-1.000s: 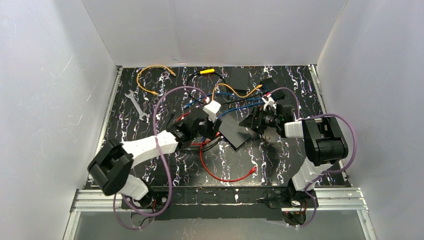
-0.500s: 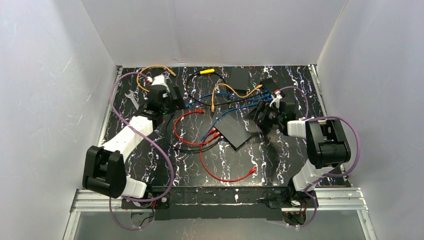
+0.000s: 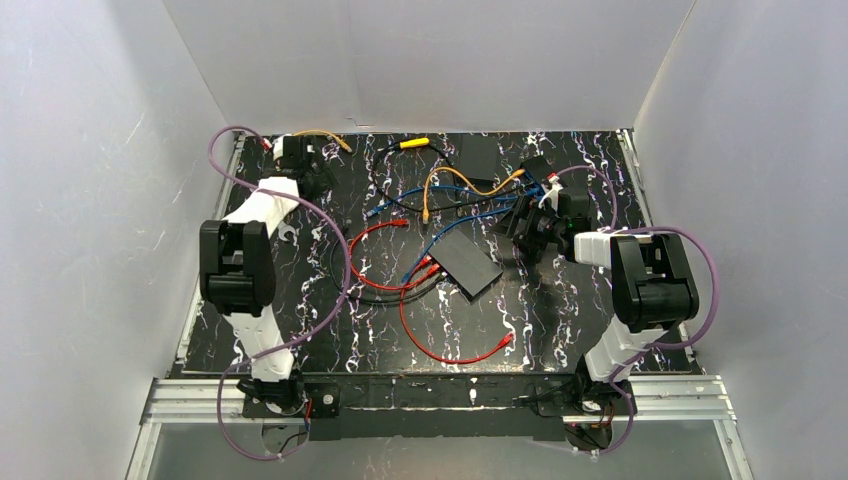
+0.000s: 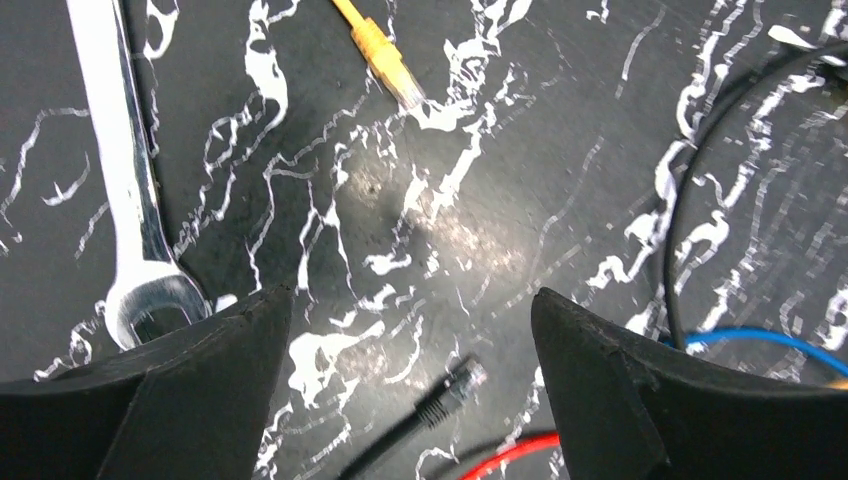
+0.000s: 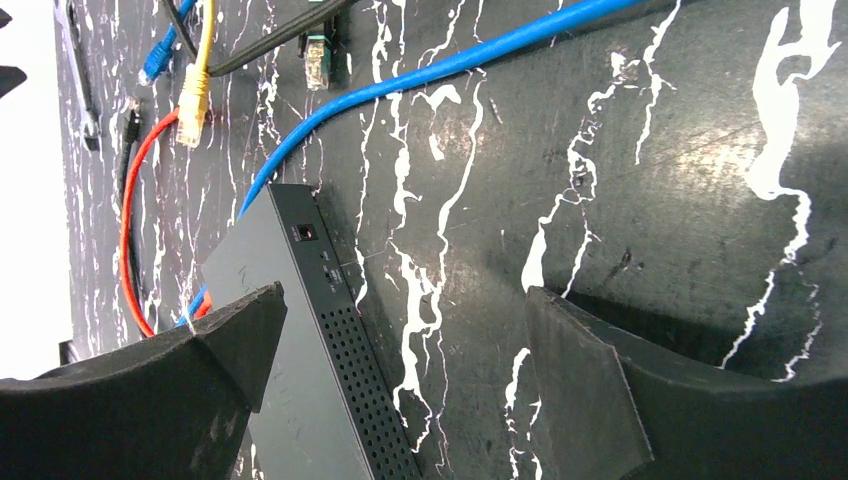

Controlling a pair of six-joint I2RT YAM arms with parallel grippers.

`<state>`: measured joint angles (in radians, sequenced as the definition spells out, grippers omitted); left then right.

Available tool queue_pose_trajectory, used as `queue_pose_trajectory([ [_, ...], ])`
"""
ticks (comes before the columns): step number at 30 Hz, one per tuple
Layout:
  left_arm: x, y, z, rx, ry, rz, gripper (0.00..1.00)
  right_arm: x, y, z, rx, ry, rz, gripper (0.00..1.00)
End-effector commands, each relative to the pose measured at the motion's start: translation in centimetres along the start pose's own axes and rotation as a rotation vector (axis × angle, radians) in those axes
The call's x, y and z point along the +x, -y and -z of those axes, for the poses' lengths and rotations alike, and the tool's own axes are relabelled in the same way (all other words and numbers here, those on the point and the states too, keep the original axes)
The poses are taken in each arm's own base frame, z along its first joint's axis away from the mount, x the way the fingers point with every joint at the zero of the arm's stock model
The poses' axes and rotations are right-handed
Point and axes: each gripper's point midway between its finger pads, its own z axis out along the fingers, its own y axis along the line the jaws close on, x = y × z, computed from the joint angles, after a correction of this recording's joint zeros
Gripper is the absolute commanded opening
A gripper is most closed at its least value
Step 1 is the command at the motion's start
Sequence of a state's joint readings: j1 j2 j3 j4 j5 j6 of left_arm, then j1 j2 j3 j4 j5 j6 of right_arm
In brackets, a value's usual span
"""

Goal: Insert the plug into the switch port
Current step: Pick up the connector from the corner of the board.

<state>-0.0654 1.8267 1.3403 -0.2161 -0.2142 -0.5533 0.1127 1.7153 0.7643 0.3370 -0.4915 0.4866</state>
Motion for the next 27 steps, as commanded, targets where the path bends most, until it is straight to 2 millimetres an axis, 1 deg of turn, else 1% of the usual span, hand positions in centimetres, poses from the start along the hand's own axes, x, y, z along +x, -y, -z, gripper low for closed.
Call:
queue_pose_trajectory([
  [1,-1.8,-2.1,-1.5,-0.145,0.021,-0.046,0.82,2.7,2.7,0.8,0.123,-0.068,-0.034,0.99],
  [3,-2.2,-2.2,-2.6,-0.165,0.003,-0.047,0.73,2.9,2.8,0.7,0.127,-0.075,-0.040,0.99],
  [7,-3.1,-1.6,-4.6,-0.178,-0.013,-0.068,0.63,3.0,2.9,0.7,0.129,-0.078,-0.041,0.99],
  [11,-2.9,-2.0,-6.7,-0.198,-0.050,-0.072,0.53,2.9,2.9,0.7,0.132,-0.074,-0.036,0.99],
  [16,-2.2,-2.6,-8.9,-0.212,-0.101,-0.077,0.51,3.2,3.0,0.6,0.128,-0.083,-0.037,0.99],
  [18,-1.8,-2.9,-9.5,-0.224,-0.119,-0.087,0.51,3.2,3.0,0.6,0.128,-0.086,-0.037,0.99],
  [21,-1.2,-2.8,-9.8,-0.221,-0.157,-0.088,0.51,3.4,3.0,0.5,0.127,-0.090,-0.040,0.99],
  [27,-0.1,-2.9,-9.8,-0.222,-0.219,-0.104,0.52,3.3,2.7,0.5,0.115,-0.089,-0.037,0.99],
])
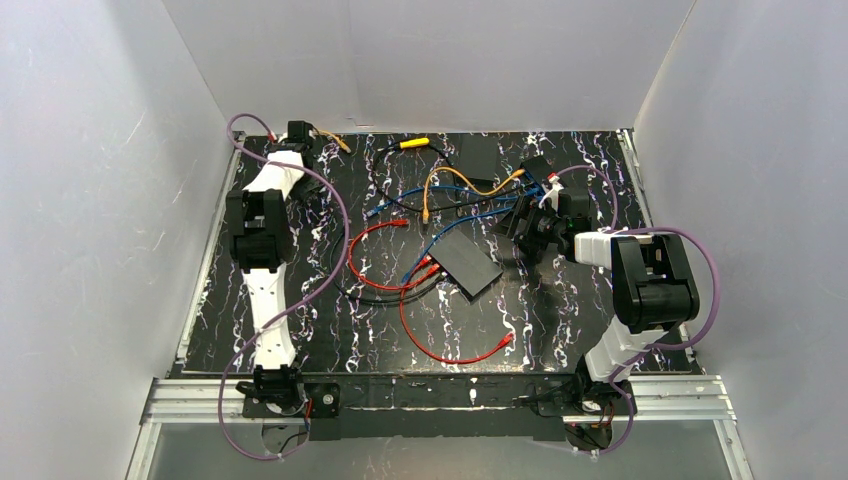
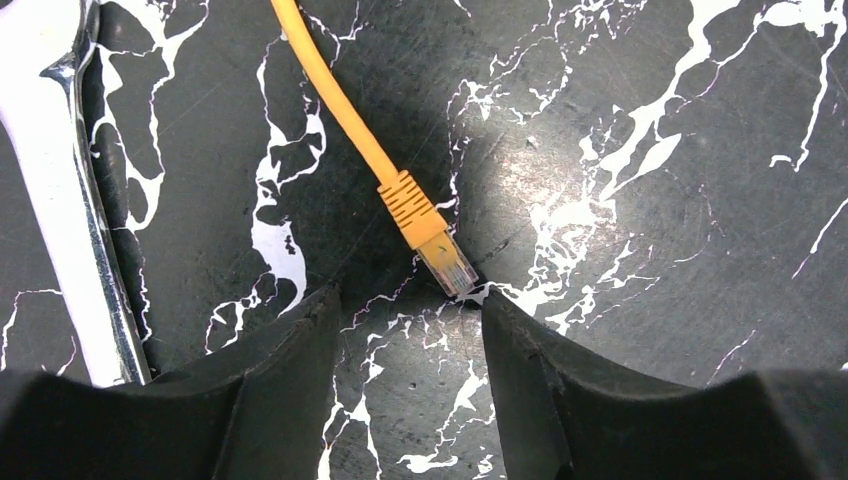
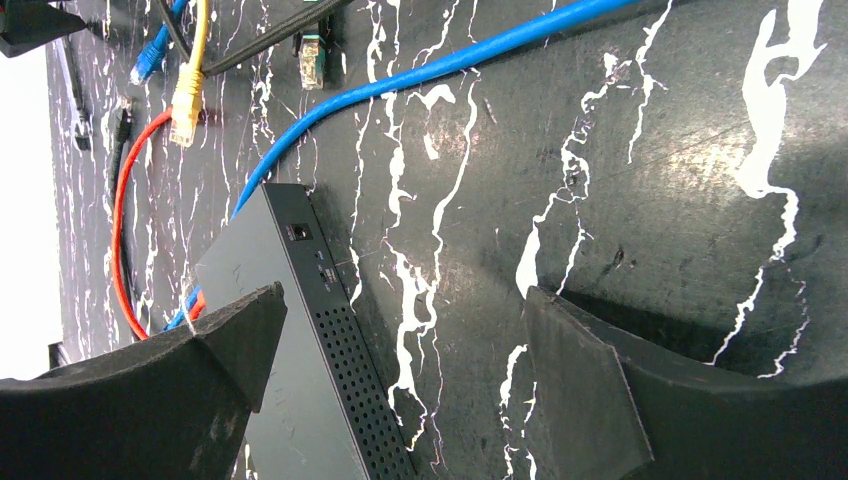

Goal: Insert the plug into the switch port
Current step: Pick up the connector from the corner of the board.

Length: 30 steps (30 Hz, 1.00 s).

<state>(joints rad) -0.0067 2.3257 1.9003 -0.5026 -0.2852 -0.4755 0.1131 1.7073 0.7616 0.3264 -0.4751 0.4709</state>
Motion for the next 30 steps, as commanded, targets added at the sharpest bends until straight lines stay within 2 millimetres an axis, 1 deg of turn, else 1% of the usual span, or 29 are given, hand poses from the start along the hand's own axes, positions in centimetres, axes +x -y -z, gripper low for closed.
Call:
queue_pose_trajectory([
  [1,1.0,-0.6,0.3,-0.017,-0.068,-0.019,0.52,3.4,2.4,0.4,0.097,-0.093,-0.049,0.99],
  [2,0.9,-0.5,0.3,-0.014,-0.060,-0.011,0.54,3.3,2.3,0.4,0.095,-0.091,-0.048,0.99],
  [3,0.5,-1.1,0.1,-0.017,-0.052,0.014,0.58,3.4,2.3,0.4,0.091,-0.092,-0.049,0.99],
  [4,0.0,-1.9,-0.2,-0.019,-0.044,0.043,0.59,3.4,2.2,0.4,0.088,-0.093,-0.049,0.99],
  [7,-0.4,-2.3,-1.0,-0.001,-0.056,0.104,0.56,3.5,2.2,0.3,0.079,-0.095,-0.055,0.98],
  [9,-0.8,-2.3,-1.4,0.014,-0.076,0.133,0.54,3.6,2.2,0.2,0.076,-0.098,-0.053,0.98],
  [10,-0.4,-2.4,-1.9,0.011,-0.098,0.139,0.53,3.7,2.2,0.2,0.076,-0.098,-0.053,0.98],
  [13,-0.3,-2.4,-2.2,0.020,-0.123,0.149,0.51,3.6,2.1,0.2,0.074,-0.098,-0.053,0.98],
  [15,-0.2,-2.4,-2.3,0.024,-0.132,0.150,0.46,3.6,2.1,0.2,0.072,-0.098,-0.052,0.98],
  [17,0.1,-2.4,-2.3,0.031,-0.145,0.144,0.38,3.6,2.0,0.2,0.068,-0.099,-0.053,0.98],
  [18,0.3,-2.4,-2.2,0.034,-0.152,0.140,0.36,3.6,2.0,0.2,0.065,-0.099,-0.054,0.98],
  [25,1.5,-2.5,-2.3,0.048,-0.206,0.124,0.36,3.6,1.5,0.3,0.043,-0.099,-0.054,0.98],
  [28,2.5,-2.5,-2.1,0.060,-0.244,0.104,0.35,3.6,1.3,0.4,0.035,-0.098,-0.054,0.98],
  [30,3.6,-2.6,-2.0,0.069,-0.276,0.086,0.35,3.5,1.1,0.4,0.026,-0.099,-0.055,0.98],
])
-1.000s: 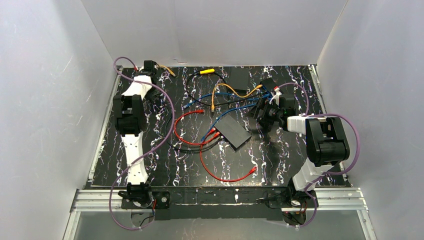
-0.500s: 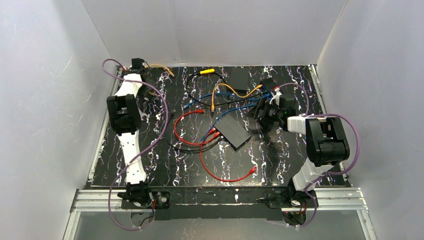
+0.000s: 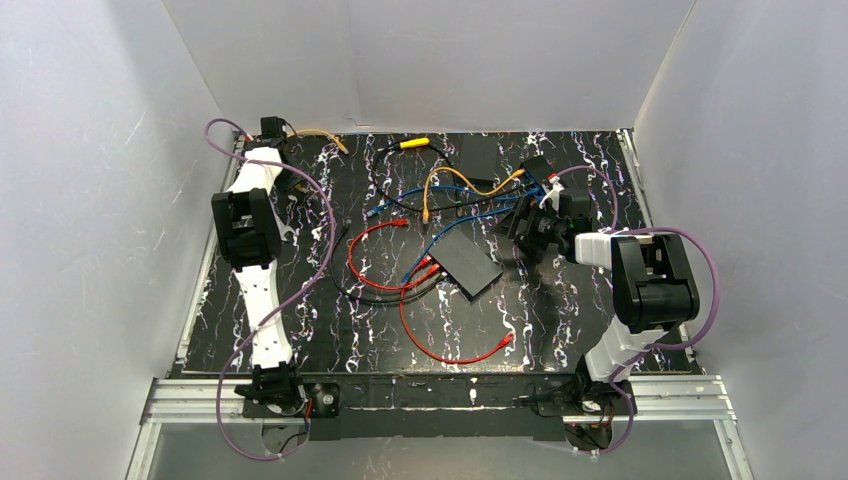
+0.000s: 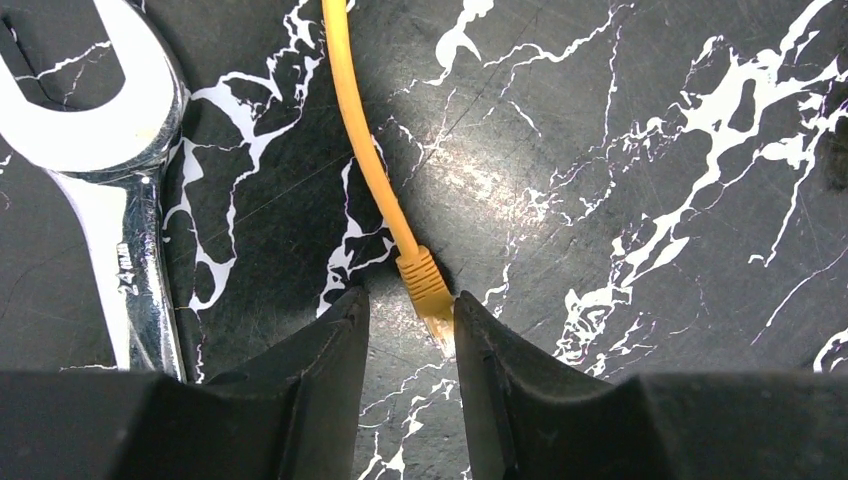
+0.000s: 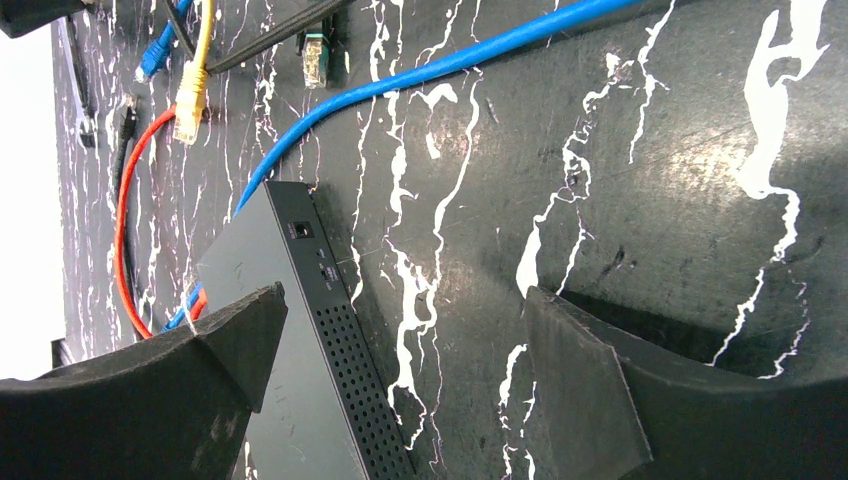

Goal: Insert the plug into the switch port
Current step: Pick up the connector from the corner of the board.

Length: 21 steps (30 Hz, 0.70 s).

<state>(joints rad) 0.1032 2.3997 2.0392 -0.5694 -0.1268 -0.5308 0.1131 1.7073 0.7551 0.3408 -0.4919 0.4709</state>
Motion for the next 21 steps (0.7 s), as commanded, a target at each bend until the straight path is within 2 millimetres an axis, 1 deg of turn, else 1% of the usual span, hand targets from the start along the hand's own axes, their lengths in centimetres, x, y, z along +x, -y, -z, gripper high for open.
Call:
queue_pose_trajectory([
  [1,6.3,-1.9,-0.7,-0.029,-0.223,-0.058,0.34,3.4,1.2,0.4,0.039,-0.096,-0.059,0.98],
  [3,7.2,-2.1,-0.3,-0.021,-0.245,-0.068,0.27,3.3,1.0,0.5,0.032,-0.093,-0.057,0.97],
  [6,8.4,-2.5,0.3,-0.010,-0.270,-0.077,0.13,3.2,0.7,0.7,0.025,-0.088,-0.053,0.97],
  [8,8.9,-2.8,1.2,0.000,-0.265,-0.074,0.08,3.1,0.5,0.8,0.015,-0.089,-0.054,0.97],
  [9,9.6,-2.6,1.7,0.025,-0.278,-0.064,0.07,3.1,0.3,0.8,0.009,-0.089,-0.052,0.97],
  [11,10.0,-2.6,3.0,0.054,-0.252,-0.041,0.03,3.1,0.1,0.9,0.002,-0.088,-0.050,0.97],
  [13,10.2,-2.6,4.5,0.076,-0.211,-0.011,0.00,3.0,-0.2,1.0,-0.008,-0.083,-0.047,0.97],
  [16,9.6,-2.4,7.1,0.121,-0.127,0.032,0.00,2.8,-0.8,1.2,-0.022,-0.074,-0.032,0.97],
  [19,9.2,-2.2,10.2,0.150,-0.060,0.044,0.00,2.6,-1.4,1.4,-0.030,-0.066,-0.005,0.97],
  [21,9.0,-1.6,12.6,0.190,-0.011,0.037,0.00,2.5,-1.9,1.5,-0.035,-0.059,0.013,0.97],
])
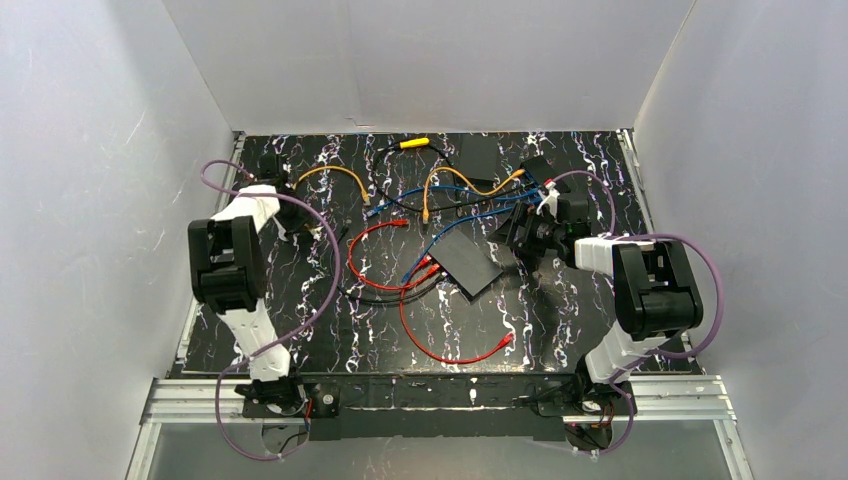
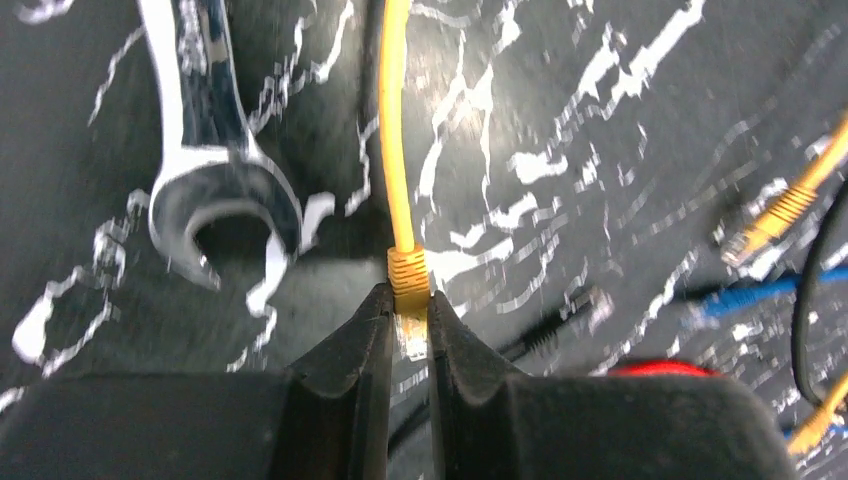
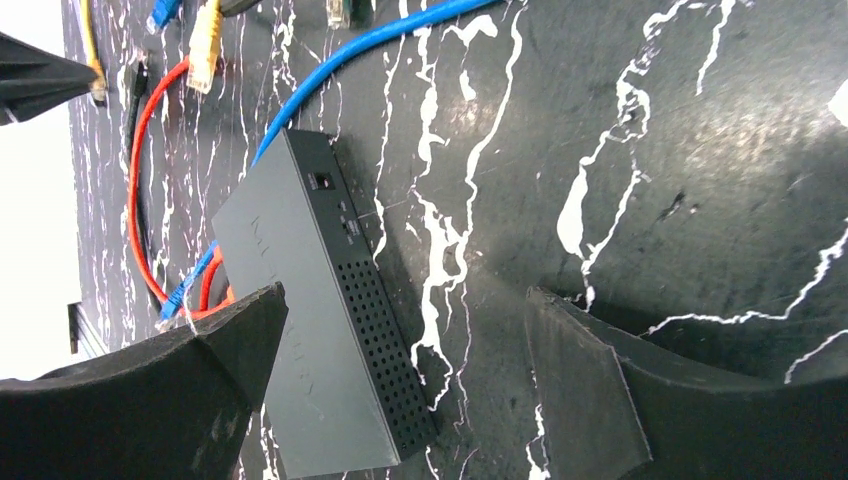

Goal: Insert the plug into the switch port
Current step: Pick up the connector from the corner of the board.

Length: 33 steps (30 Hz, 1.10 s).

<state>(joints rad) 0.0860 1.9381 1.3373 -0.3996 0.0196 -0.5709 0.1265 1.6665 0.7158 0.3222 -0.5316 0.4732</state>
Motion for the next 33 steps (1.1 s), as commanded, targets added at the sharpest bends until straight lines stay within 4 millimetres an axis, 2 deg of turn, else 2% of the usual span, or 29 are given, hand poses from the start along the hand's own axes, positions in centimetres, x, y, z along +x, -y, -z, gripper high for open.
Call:
queue_pose_trajectory([
  [1,-0.9,2.8,6.4,0.116,0.147,-0.004,0.00,0.8,-1.0,0.8,0.000,-0.016,0.024,0.97],
  [2,-0.8,3.3,7.9,0.144,0.175,-0.010,0.00,0.7,-1.1,0.8,-0.001,-0.013,0.033,0.97],
  [5,0.8,3.2,10.0,0.181,0.199,-0.008,0.00,0.6,-1.6,0.9,-0.007,-0.002,0.057,0.97],
  [6,2.3,4.0,10.5,0.204,0.191,-0.036,0.00,0.5,-1.8,1.0,-0.013,0.000,0.067,0.97],
  [10,5.4,4.0,13.1,0.229,0.231,-0.084,0.00,0.4,-3.4,1.1,-0.042,0.011,0.126,0.97],
  [14,8.7,3.5,14.7,0.258,0.237,-0.095,0.00,0.2,-5.9,1.4,-0.070,0.036,0.234,0.98],
  [19,11.7,3.0,16.7,0.297,0.238,-0.086,0.00,0.3,-10.3,2.3,-0.116,0.086,0.421,0.98],
  [25,14.7,2.6,18.0,0.326,0.200,-0.101,0.00,1.2,-16.0,4.2,-0.224,0.196,0.640,0.99],
  [28,16.0,2.6,18.2,0.345,0.180,-0.098,0.00,1.7,-18.1,5.6,-0.299,0.265,0.716,0.99],
  [31,17.7,2.7,17.9,0.352,0.139,-0.102,0.00,2.1,-19.0,6.1,-0.364,0.291,0.675,0.99],
  [33,18.7,2.8,17.7,0.354,0.115,-0.101,0.00,2.3,-18.9,5.7,-0.369,0.295,0.539,0.99],
])
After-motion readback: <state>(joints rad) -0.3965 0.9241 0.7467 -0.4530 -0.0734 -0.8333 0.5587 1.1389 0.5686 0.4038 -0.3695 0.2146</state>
